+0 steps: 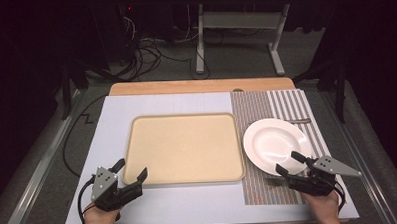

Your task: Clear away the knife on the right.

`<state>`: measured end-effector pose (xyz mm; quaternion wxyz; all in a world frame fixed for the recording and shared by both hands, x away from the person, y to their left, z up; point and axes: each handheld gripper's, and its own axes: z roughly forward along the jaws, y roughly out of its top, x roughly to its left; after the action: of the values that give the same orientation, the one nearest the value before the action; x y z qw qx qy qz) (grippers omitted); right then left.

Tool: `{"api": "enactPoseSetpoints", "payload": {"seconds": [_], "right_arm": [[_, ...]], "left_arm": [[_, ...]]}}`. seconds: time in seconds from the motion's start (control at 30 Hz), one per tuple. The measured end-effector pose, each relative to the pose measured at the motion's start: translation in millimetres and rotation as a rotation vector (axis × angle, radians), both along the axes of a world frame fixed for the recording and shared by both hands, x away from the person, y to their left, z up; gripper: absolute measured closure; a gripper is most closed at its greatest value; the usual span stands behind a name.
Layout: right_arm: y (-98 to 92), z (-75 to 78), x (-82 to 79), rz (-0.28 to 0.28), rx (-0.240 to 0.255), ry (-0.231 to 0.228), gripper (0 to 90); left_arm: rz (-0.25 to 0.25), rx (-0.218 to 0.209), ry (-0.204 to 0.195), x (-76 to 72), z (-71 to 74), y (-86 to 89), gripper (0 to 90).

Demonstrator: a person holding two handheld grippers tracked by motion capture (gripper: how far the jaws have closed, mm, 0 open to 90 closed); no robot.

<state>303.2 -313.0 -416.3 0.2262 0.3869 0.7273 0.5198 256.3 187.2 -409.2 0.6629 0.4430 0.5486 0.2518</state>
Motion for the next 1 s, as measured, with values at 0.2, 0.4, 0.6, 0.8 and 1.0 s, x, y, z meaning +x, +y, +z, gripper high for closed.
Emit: {"api": "enactPoseSetpoints", "payload": {"seconds": [0.2,0.4,0.6,0.8,1.0], "right_arm": [[0.2,-1.1,1.1,0.029,0.011,-0.002,26.2],[0.2,-2.5,3.4,0.032,0.002,0.023,26.1],[2.4,-2.3,3.3,0.031,-0.019,0.017,23.6],[2.9,-1.9,3.0,0.029,-0.022,0.021,23.5],[2.2,-0.3,1.9,0.018,-0.009,0.025,23.5]], "left_arm": [[-0.003,0.008,-0.001,-0.5,-0.5,-0.3,21.7],[-0.007,0.011,0.000,-0.4,-0.6,-0.6,21.7],[-0.004,0.007,0.001,-0.5,-0.6,-1.1,21.7],[-0.007,0.009,0.001,-0.7,-0.9,-1.8,21.3],[0.000,0.001,0.005,0.0,-0.9,-0.5,21.2]]}}
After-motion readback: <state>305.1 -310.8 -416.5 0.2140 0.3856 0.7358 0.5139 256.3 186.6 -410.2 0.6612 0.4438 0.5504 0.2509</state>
